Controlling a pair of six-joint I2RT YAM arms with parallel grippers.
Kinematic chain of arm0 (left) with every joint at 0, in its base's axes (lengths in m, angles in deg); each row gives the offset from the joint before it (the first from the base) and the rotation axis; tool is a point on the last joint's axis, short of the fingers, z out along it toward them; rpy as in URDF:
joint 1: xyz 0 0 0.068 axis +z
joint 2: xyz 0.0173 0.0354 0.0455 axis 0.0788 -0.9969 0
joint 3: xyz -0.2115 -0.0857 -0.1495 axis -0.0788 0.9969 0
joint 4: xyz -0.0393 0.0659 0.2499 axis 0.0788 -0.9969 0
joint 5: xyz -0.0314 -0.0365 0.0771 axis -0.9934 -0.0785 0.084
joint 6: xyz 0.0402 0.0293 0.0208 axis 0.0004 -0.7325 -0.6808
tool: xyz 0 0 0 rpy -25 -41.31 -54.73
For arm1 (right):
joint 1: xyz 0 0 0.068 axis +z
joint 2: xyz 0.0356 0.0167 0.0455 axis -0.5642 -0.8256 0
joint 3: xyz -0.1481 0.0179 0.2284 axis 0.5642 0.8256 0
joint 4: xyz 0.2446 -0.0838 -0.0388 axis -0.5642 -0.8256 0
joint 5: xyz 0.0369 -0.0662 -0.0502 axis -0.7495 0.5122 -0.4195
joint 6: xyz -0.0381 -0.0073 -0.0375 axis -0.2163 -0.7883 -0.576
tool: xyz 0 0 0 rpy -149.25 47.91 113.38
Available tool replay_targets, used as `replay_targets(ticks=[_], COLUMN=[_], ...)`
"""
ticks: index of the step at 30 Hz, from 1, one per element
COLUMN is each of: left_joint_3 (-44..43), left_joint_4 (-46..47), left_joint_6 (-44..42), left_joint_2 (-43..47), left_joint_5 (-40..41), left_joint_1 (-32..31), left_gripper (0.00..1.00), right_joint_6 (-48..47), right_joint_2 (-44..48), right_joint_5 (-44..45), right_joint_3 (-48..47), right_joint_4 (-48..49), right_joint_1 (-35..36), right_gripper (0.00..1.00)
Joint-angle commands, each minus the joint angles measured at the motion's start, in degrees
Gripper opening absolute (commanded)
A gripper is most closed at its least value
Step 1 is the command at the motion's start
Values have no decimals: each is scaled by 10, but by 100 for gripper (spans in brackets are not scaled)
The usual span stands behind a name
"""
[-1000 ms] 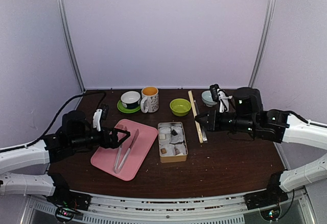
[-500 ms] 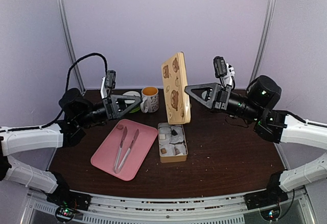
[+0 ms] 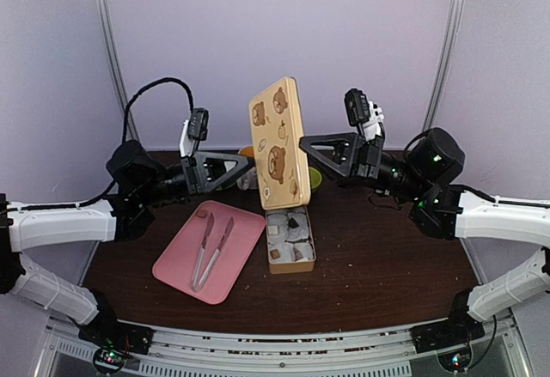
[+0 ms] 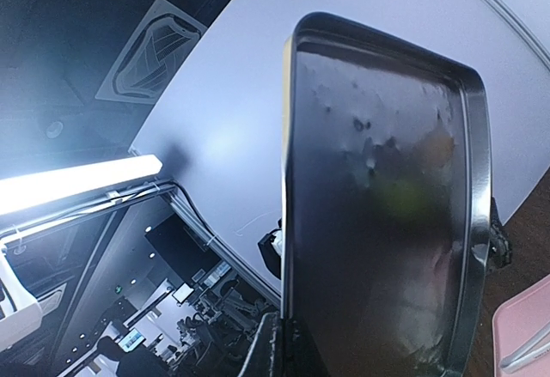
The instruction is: Pack the chocolate
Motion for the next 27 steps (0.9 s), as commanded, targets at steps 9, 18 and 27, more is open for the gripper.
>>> replay_targets(ticks=[9, 18, 27], left_joint_3=[-25, 5, 8], left_joint_4=[78, 94, 44], left_joint_6=[27, 36, 32], left_joint_2=[-34, -18, -15], left_joint_5=[-41, -32, -18], left_joint_1=[-11, -8, -3], left_gripper=[60, 14, 2], right_joint_6=[0, 2, -40], right_joint_2=[-24, -19, 3], right_joint_5=[-13, 2, 18], right_joint_3=[-22, 11, 63], right_joint_4=[41, 53, -4], right_joint_1=[5, -12, -49], right_gripper=[0, 0, 25])
